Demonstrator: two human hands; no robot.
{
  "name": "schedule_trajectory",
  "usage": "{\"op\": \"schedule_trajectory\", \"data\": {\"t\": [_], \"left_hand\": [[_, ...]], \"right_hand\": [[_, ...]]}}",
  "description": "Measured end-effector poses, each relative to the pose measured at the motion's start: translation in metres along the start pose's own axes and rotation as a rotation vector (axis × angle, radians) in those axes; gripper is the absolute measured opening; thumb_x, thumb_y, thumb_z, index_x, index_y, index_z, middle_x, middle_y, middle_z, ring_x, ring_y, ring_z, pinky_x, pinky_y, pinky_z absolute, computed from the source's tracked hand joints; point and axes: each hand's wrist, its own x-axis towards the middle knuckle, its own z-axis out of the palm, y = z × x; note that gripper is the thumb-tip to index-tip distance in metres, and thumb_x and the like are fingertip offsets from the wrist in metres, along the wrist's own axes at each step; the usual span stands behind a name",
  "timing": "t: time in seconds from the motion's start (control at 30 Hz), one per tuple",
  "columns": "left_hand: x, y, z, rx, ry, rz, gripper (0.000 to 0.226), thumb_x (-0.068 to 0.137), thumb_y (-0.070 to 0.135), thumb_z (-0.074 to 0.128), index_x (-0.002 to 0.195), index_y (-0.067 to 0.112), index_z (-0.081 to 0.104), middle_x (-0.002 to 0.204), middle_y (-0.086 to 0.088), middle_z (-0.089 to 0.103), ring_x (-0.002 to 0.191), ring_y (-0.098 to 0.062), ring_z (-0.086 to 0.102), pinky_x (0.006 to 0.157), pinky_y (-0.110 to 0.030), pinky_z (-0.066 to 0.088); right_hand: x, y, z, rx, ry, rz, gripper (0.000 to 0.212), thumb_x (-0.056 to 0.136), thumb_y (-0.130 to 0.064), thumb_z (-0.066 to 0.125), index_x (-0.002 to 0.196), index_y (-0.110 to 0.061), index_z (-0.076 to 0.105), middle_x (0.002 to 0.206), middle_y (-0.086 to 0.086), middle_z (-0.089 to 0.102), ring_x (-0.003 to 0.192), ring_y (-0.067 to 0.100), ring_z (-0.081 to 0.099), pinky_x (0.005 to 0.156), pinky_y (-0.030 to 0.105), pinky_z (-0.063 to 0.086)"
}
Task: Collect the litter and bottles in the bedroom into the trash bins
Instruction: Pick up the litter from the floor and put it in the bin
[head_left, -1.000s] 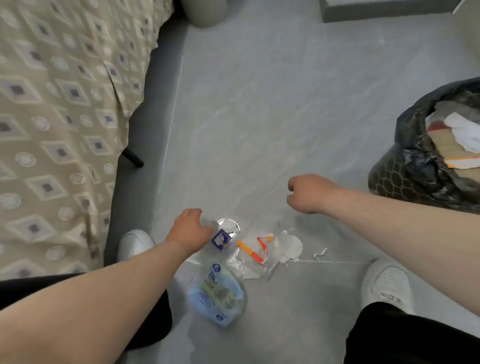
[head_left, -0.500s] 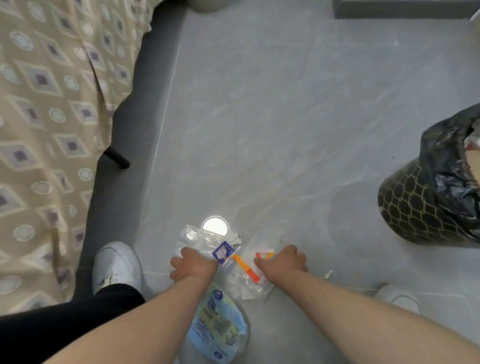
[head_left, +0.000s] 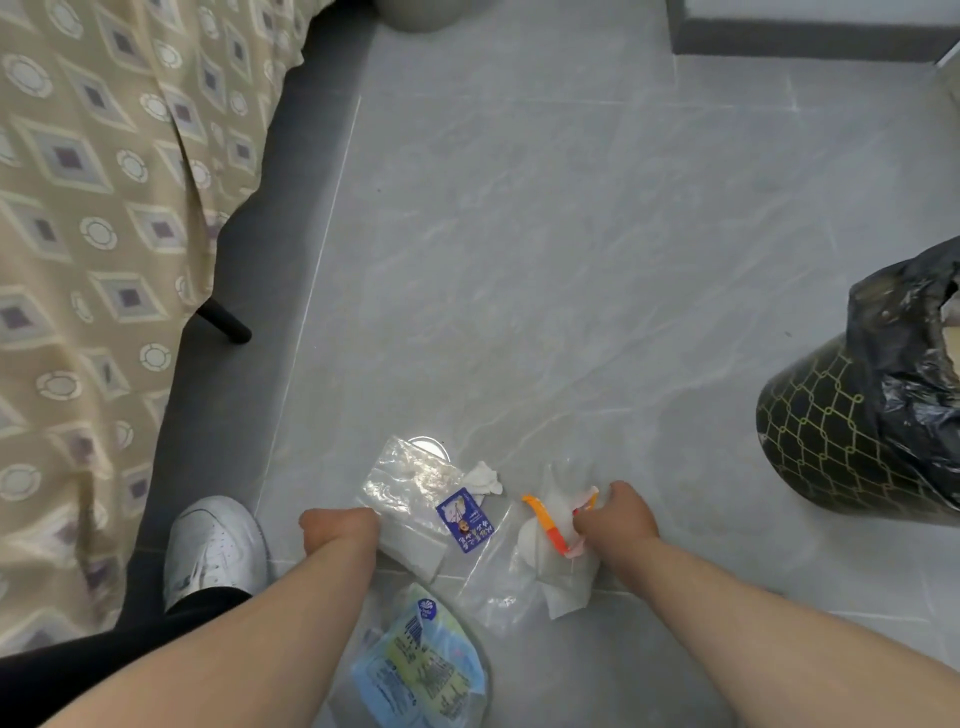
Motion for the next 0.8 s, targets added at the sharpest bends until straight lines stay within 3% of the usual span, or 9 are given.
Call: {"op": "schedule_trajectory", "data": {"t": [0.13, 0.2, 0.23, 0.37, 0.47, 0.57, 0.67, 0.8], "left_hand": [[0.002, 0.017, -0.004, -0.122, -0.088, 0.075, 0.019, 0.077, 0.002, 0.057, 0.093, -0.008, 0.061, 0.107, -0.028, 0.064, 0.094, -0.042, 0.062, 0.085, -0.044, 0.052], [-0.003, 0.029, -0.008, -0.207, -0.152, 0.132, 0.002, 0.074, 0.001, 0.056, 0.075, 0.000, 0.057, 0.099, -0.029, 0.065, 0.083, -0.039, 0.062, 0.081, -0.047, 0.055], [-0.009, 0.036, -0.012, -0.250, -0.177, 0.168, 0.006, 0.073, -0.001, 0.055, 0.071, 0.004, 0.056, 0.097, -0.028, 0.065, 0.081, -0.037, 0.061, 0.081, -0.050, 0.055], [-0.046, 0.066, -0.030, -0.414, -0.248, 0.318, 0.019, 0.079, -0.009, 0.050, 0.065, 0.005, 0.052, 0.083, -0.018, 0.057, 0.076, -0.030, 0.055, 0.069, -0.038, 0.052], [-0.082, 0.090, -0.045, -0.474, -0.292, 0.453, 0.013, 0.079, -0.009, 0.048, 0.073, 0.001, 0.053, 0.082, -0.015, 0.051, 0.075, -0.027, 0.051, 0.065, -0.033, 0.050], [-0.143, 0.116, -0.063, -0.528, -0.372, 0.557, 0.015, 0.082, -0.007, 0.050, 0.072, 0.005, 0.052, 0.078, -0.014, 0.055, 0.073, -0.029, 0.056, 0.060, -0.030, 0.052], [-0.202, 0.144, -0.075, -0.599, -0.467, 0.635, 0.022, 0.086, -0.007, 0.049, 0.074, 0.011, 0.051, 0.077, -0.010, 0.056, 0.069, -0.023, 0.058, 0.059, -0.032, 0.052], [-0.287, 0.161, -0.069, -0.631, -0.625, 0.692, 0.017, 0.087, -0.005, 0.050, 0.081, 0.011, 0.052, 0.091, -0.012, 0.060, 0.077, -0.024, 0.064, 0.064, -0.032, 0.056]], "right_hand": [[0.006, -0.017, -0.033, 0.036, -0.123, -0.085, 0.016, 0.073, -0.004, 0.061, 0.073, -0.012, 0.047, 0.075, 0.005, 0.050, 0.063, 0.019, 0.047, 0.053, 0.026, 0.037], [0.004, -0.032, -0.052, 0.006, -0.189, -0.122, 0.014, 0.072, -0.005, 0.060, 0.076, -0.010, 0.048, 0.075, 0.008, 0.049, 0.058, 0.020, 0.042, 0.049, 0.024, 0.031], [0.001, -0.041, -0.062, -0.002, -0.218, -0.147, 0.013, 0.071, -0.006, 0.060, 0.080, -0.008, 0.051, 0.076, 0.009, 0.051, 0.058, 0.021, 0.043, 0.048, 0.024, 0.030], [-0.019, -0.076, -0.110, -0.018, -0.260, -0.212, 0.024, 0.071, -0.006, 0.061, 0.094, -0.003, 0.059, 0.079, 0.010, 0.057, 0.060, 0.021, 0.052, 0.048, 0.022, 0.035], [-0.044, -0.100, -0.153, 0.002, -0.302, -0.284, 0.033, 0.063, -0.011, 0.063, 0.095, -0.003, 0.059, 0.080, 0.010, 0.059, 0.064, 0.022, 0.055, 0.056, 0.027, 0.041], [-0.082, -0.111, -0.214, 0.081, -0.242, -0.368, 0.018, 0.072, -0.002, 0.061, 0.088, -0.009, 0.060, 0.077, 0.008, 0.059, 0.067, 0.022, 0.056, 0.061, 0.030, 0.043], [-0.105, -0.121, -0.269, 0.258, -0.174, -0.435, 0.017, 0.078, 0.004, 0.058, 0.081, -0.013, 0.058, 0.076, 0.009, 0.058, 0.071, 0.025, 0.057, 0.068, 0.036, 0.045], [-0.121, -0.095, -0.342, 0.449, -0.116, -0.467, 0.026, 0.083, 0.007, 0.051, 0.073, -0.016, 0.055, 0.064, 0.003, 0.058, 0.055, 0.016, 0.058, 0.054, 0.028, 0.052]]}}
